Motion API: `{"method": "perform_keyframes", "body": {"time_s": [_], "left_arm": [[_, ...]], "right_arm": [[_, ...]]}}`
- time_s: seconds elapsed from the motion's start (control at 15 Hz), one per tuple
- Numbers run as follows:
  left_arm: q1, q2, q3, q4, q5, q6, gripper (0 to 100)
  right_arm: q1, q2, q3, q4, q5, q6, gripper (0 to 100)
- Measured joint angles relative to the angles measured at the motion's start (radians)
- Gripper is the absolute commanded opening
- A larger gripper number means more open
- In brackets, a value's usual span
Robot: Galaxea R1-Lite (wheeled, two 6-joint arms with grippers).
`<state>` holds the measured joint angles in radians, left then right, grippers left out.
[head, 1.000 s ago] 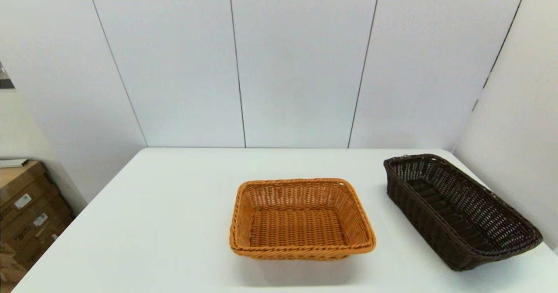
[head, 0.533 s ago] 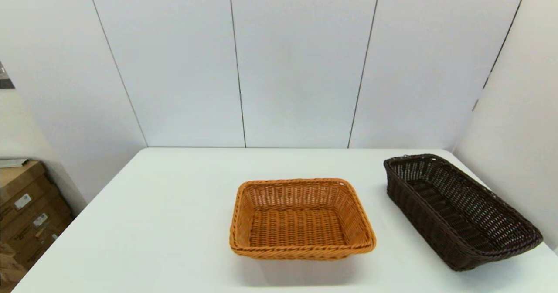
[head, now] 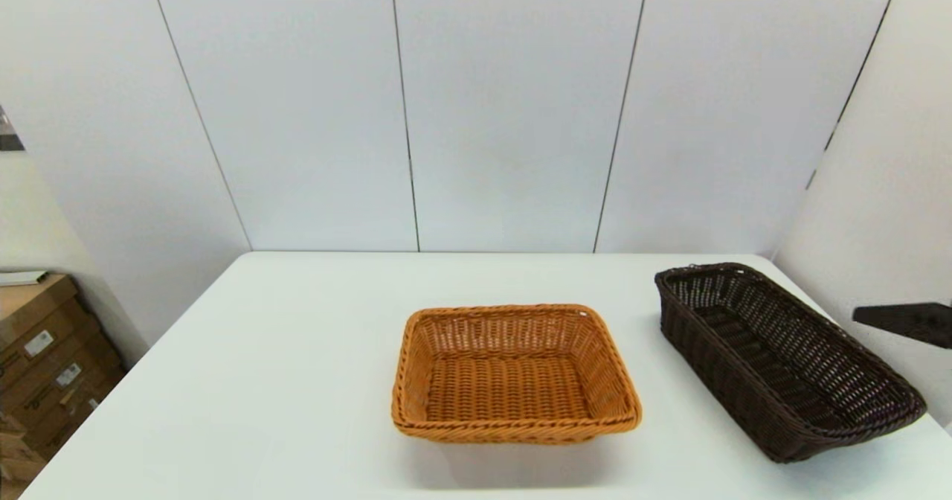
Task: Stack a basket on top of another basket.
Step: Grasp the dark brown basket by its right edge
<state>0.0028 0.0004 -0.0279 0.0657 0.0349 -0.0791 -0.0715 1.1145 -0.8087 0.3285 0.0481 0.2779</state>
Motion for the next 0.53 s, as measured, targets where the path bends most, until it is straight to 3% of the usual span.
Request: {"method": "perform_keyframes", "body": {"time_s": [0.2,0.4,0.53], "left_arm": [[0.000,0.000,0.000,0.000,0.000,0.000,100],[0.000,0.000,0.000,0.000,0.000,0.000,100],[0.000,0.000,0.000,0.000,0.000,0.000,100]], "right_arm": [[-0.051,0.215,-0.137,0.045,-0.030,0.139,100],[-0.101,0.350,-0.232,0.159,-0.034,0.300,100],[-0.122,0.401,-0.256,0.223,-0.035,0.374,100]]}}
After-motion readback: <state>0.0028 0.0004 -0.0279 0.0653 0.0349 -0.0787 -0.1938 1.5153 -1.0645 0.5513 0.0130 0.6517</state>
